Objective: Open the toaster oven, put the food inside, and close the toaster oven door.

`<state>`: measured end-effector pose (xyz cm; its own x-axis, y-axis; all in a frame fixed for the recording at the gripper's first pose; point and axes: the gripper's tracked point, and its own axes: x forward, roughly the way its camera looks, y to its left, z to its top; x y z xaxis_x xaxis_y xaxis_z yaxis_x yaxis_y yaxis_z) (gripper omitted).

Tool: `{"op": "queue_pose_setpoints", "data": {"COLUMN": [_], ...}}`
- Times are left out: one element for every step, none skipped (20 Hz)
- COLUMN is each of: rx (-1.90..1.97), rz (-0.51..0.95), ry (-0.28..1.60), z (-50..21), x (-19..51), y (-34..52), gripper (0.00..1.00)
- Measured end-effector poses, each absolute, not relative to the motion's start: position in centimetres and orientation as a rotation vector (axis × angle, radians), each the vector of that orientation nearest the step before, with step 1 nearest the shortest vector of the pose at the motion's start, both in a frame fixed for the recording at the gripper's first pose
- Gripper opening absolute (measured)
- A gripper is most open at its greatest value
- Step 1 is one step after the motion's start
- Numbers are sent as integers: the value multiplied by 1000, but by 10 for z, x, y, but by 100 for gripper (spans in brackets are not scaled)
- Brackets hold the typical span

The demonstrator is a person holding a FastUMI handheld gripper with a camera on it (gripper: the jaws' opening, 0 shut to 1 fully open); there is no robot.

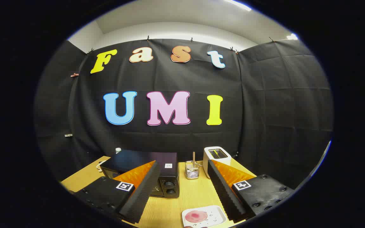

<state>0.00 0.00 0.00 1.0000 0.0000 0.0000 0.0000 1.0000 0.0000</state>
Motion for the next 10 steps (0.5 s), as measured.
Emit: {"op": "queue_pose_setpoints", "data": {"rx": [-2, -5, -6, -5, -2, -1, -3, -6, -8, -7], "rz": [0, -3, -3, -3, -2, -1, -1, -1, -1, -1], "ry": [0, 0, 1, 3, 8, 11, 14, 17, 18, 19], "z": [0, -1, -1, -3, -5, -6, -7, -8, -9, -8], "x": [0, 0, -1, -1, -2, -2, -2, -1, -1, -1], "y": [1, 1, 1, 2, 3, 4, 4, 4, 5, 6], "gripper": [98, 98, 98, 98, 98, 98, 98, 98, 98, 98]}}
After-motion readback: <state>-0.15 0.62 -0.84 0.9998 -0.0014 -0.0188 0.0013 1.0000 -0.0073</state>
